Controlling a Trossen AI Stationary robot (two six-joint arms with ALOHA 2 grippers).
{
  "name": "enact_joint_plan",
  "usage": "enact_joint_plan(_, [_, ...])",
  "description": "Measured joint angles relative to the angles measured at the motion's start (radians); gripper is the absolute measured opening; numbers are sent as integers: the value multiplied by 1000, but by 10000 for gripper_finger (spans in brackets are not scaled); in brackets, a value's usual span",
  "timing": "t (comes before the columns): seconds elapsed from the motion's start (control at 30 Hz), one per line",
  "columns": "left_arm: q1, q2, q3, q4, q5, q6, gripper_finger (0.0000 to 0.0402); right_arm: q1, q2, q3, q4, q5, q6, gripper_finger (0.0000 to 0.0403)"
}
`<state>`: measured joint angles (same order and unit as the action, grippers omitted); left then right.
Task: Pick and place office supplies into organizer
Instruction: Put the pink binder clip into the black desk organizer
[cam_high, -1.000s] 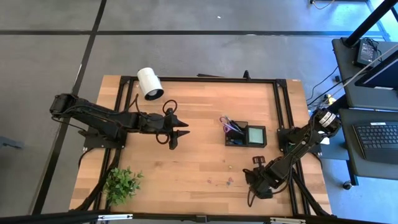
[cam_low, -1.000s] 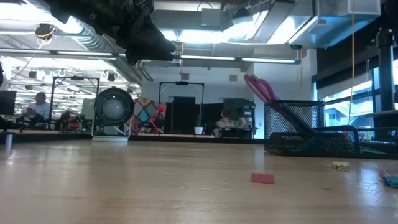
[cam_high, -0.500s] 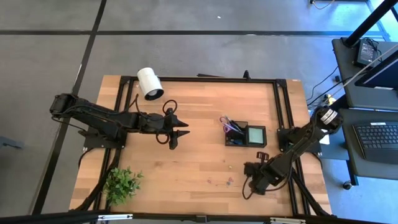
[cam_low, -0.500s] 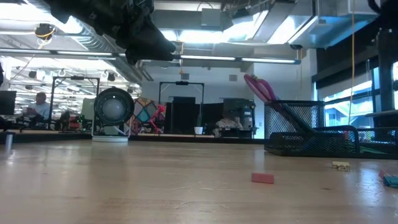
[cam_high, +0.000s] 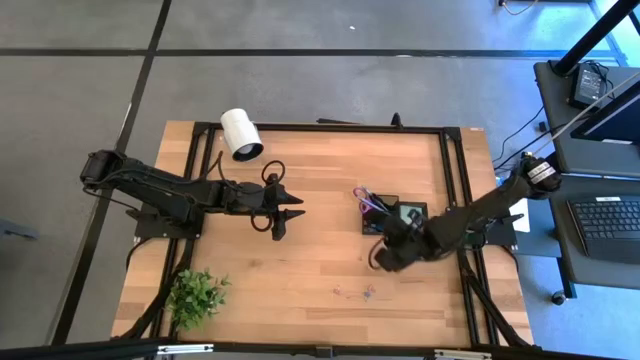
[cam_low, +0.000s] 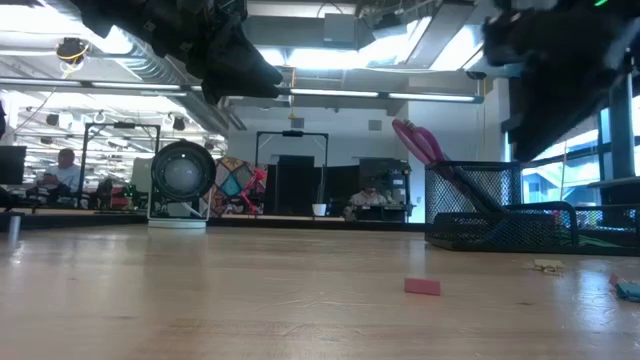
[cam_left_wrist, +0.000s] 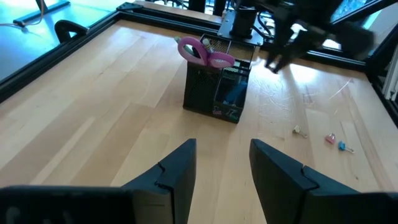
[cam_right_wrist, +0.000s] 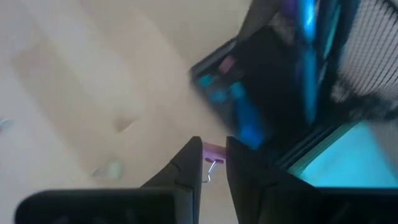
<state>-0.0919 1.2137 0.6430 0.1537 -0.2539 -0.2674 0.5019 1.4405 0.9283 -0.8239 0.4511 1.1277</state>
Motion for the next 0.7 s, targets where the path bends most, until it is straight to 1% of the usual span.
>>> enact_joint_plan(0.17, [0, 0, 0, -1, 0, 0, 143, -102, 25, 0, 1, 4, -118, 62])
enact_joint_plan(0.3, [0, 0, 0, -1, 0, 0, 143, -158, 53, 0, 1, 4, -175, 63])
enact_joint_plan(0.43, [0, 0, 0, 0, 0, 0, 143, -183, 79, 0, 3, 2, -220, 63])
enact_joint_plan(0.7, [0, 0, 0, -1, 0, 0, 143, -193, 121, 0, 13, 1, -220, 65])
